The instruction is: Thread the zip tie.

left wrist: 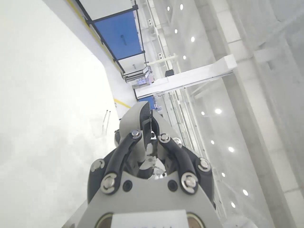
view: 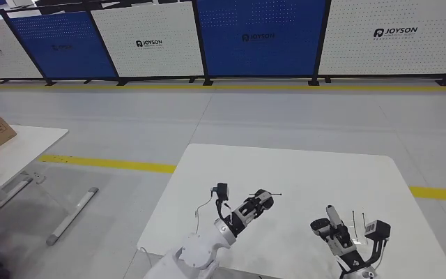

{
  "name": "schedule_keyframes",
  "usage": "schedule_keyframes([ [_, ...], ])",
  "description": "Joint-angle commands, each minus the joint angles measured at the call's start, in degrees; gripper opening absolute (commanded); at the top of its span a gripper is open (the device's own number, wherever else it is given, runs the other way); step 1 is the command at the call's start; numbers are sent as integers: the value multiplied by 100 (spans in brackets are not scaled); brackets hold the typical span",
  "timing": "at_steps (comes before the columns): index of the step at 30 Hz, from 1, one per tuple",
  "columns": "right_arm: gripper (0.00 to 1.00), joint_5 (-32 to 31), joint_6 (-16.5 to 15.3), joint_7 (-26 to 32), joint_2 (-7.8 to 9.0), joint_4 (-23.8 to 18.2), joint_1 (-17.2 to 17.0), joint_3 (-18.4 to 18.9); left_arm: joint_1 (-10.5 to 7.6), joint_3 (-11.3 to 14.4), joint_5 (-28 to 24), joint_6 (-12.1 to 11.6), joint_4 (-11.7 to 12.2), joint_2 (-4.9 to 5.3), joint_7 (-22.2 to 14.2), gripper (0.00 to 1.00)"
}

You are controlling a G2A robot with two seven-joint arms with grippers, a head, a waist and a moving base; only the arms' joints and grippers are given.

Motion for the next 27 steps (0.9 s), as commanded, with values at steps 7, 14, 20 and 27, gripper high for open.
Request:
schedule_keyframes([
  [7,100,0,0,0,0,0,0,0,-33,57,309,207,131,-8,124,0],
  [14,100,0,0,0,0,0,0,0,-33,57,309,207,131,-8,124,0],
  [20,100,0,0,0,0,0,0,0,-102,26,454,32,-206,-36,451,0],
  [27,100,0,0,0,0,0,0,0,-113,-254,628,-357,-1025,-63,1140,0],
])
